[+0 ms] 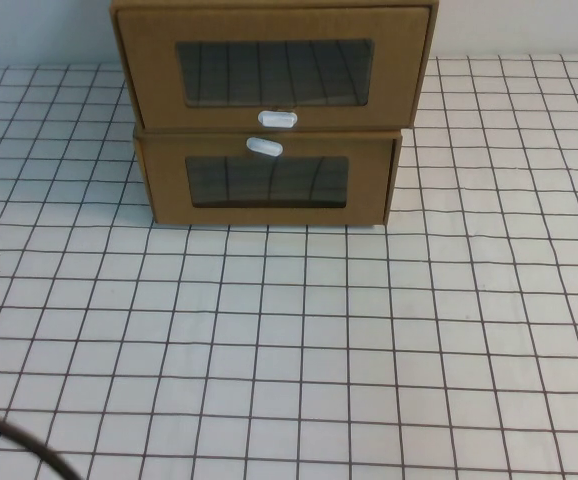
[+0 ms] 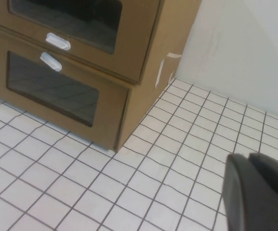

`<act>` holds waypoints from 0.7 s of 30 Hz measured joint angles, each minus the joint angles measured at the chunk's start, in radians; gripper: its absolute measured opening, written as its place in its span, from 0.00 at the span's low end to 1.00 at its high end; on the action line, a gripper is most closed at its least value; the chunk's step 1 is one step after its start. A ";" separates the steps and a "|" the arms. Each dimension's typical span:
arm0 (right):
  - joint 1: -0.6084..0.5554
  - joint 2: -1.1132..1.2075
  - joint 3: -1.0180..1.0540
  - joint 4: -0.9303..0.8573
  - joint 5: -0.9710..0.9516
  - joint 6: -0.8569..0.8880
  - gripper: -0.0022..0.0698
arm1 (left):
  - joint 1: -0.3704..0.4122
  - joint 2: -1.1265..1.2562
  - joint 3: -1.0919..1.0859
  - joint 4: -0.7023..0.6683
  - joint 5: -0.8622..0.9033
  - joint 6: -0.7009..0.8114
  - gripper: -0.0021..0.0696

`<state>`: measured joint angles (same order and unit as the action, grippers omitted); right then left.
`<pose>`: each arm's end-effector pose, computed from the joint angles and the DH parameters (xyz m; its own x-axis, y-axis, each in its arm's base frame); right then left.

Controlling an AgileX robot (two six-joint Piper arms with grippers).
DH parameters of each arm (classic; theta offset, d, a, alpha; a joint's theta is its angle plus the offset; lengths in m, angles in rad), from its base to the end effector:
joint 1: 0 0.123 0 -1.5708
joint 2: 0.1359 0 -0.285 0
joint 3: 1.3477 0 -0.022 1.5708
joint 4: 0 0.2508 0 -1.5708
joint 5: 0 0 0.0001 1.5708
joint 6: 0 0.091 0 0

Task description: Close the shoe box

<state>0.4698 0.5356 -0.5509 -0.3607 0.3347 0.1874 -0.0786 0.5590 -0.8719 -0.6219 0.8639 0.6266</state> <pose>0.1051 0.0415 0.3287 -0.1317 -0.2387 -0.9621 -0.3734 0.9110 -0.1749 0.0764 -0.0465 0.3946 -0.2535 0.1906 -0.9484 0.5416 0.8403 0.0241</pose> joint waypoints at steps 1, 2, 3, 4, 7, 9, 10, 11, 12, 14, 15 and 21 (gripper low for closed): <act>0.000 -0.030 0.028 0.000 -0.009 0.007 0.01 | 0.000 -0.039 0.047 0.005 -0.009 -0.002 0.02; 0.000 -0.058 0.051 0.000 -0.011 0.011 0.01 | 0.000 -0.074 0.090 0.007 -0.016 -0.002 0.02; 0.000 -0.082 0.069 0.000 -0.014 0.016 0.01 | 0.000 -0.100 0.129 0.009 -0.020 -0.002 0.02; 0.000 -0.104 0.084 0.000 -0.014 0.018 0.01 | 0.000 -0.130 0.162 0.011 -0.025 -0.002 0.02; 0.000 -0.145 0.100 0.000 -0.008 0.019 0.01 | 0.000 -0.194 0.230 0.013 -0.044 -0.002 0.02; 0.000 -0.157 0.102 0.000 -0.008 0.019 0.01 | 0.000 -0.214 0.256 0.013 -0.070 -0.002 0.02; 0.000 -0.159 0.102 0.000 -0.008 0.019 0.01 | 0.000 -0.216 0.261 0.013 -0.080 -0.002 0.02; 0.000 -0.159 0.102 0.000 -0.008 0.019 0.01 | 0.000 -0.216 0.263 0.013 -0.084 -0.002 0.02; 0.000 -0.159 0.102 0.000 -0.008 0.019 0.01 | 0.000 -0.216 0.265 0.013 -0.091 -0.002 0.02; 0.000 -0.159 0.102 0.000 -0.008 0.019 0.01 | 0.000 -0.216 0.267 0.013 -0.091 -0.002 0.02; 0.000 -0.159 0.102 0.000 -0.008 0.019 0.01 | 0.000 -0.216 0.267 0.013 -0.091 -0.002 0.02; 0.000 -0.159 0.104 0.000 -0.008 0.022 0.01 | 0.000 -0.216 0.267 0.013 -0.091 -0.004 0.02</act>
<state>0.4698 0.3767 -0.4470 -0.3607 0.3270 0.2090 -0.0786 0.3428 -0.6047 -0.6085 0.7725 0.6225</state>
